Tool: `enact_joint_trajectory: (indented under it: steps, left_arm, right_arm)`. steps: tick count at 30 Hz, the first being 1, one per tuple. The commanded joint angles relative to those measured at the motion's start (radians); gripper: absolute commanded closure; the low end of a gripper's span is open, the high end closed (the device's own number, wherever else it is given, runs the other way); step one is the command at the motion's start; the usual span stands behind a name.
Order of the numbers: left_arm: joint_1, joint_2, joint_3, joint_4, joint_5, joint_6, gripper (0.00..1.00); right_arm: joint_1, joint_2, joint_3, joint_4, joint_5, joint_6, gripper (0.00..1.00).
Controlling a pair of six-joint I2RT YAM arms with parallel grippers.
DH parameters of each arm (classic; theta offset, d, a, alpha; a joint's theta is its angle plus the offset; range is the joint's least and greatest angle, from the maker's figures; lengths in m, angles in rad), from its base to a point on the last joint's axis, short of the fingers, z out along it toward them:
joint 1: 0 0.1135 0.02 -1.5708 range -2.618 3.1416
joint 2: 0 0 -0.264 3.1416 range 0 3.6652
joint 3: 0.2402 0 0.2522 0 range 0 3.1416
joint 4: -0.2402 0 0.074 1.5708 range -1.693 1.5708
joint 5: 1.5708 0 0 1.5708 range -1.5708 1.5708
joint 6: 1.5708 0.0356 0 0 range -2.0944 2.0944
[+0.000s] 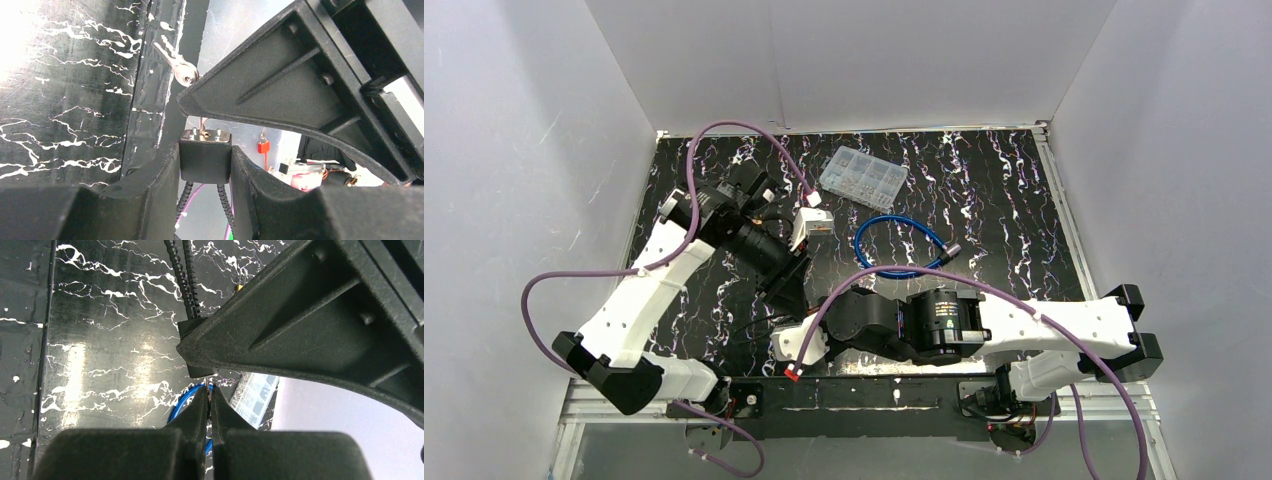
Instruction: Unlock with the key
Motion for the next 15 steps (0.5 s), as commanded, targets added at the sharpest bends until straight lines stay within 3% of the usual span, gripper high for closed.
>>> enact_joint_trajectory:
  steps: [1,15]
  left_arm:
    - [0.006,0.032,0.040,0.064,0.019,-0.008,1.00]
    - [0.026,0.016,0.035,0.195,0.001,-0.079,1.00]
  right_arm:
    - [0.029,-0.024,-0.004,0.098,-0.070,0.023,0.99]
    - [0.047,-0.007,-0.002,0.162,-0.077,0.071,0.99]
